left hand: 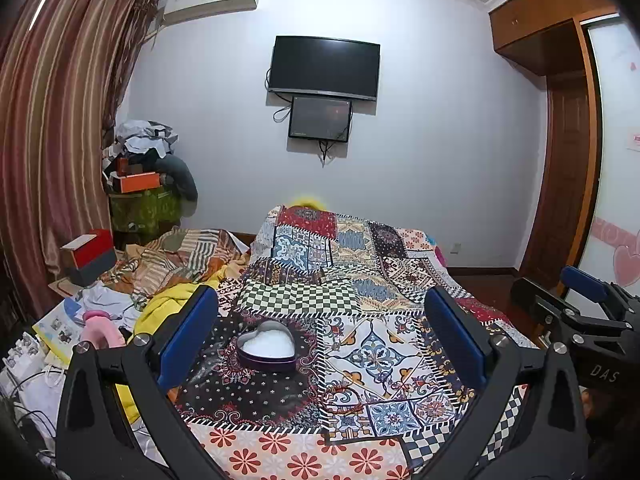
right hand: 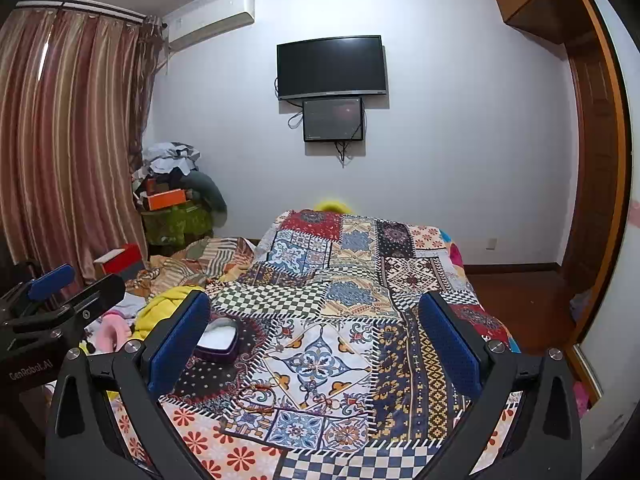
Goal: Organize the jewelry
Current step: 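Move the left tool down to the red-and-gold beaded bracelet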
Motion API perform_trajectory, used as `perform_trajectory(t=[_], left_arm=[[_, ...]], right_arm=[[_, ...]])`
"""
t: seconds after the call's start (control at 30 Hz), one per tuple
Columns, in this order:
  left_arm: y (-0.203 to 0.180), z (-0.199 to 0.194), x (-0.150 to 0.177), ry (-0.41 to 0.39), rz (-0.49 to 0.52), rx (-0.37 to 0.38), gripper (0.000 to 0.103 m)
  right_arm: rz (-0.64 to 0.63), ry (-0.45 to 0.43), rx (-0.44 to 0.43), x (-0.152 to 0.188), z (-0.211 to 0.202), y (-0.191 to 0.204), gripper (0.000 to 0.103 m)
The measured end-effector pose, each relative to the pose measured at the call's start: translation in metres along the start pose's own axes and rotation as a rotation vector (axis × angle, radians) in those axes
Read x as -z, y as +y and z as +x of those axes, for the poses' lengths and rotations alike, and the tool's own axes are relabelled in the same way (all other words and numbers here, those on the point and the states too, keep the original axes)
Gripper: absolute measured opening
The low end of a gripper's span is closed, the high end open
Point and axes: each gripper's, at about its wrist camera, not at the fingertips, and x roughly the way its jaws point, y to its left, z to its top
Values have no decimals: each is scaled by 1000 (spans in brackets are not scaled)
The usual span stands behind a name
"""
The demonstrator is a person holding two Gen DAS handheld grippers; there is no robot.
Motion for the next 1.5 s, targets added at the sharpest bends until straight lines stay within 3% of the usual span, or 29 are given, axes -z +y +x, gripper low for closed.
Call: perform_trajectory(t=[0.43,0.63,0.9,1.2,1.5], left_arm=[[5,44,16,119,-7,-8,103],[13,78,34,248,0,22,103],[21,121,74,442,14,28,103],[16,143,111,570,64,71,103],[7,167,137,670,63,142,94]], right_arm=[[-4,111,78,16,28,-28,103],[-62,222,131,37,46,-40,103],[-57,405,44,70,74,-48,102],[-58,563,-57,98,103,-37,73],[-41,709,-106,126,127,-42,47]])
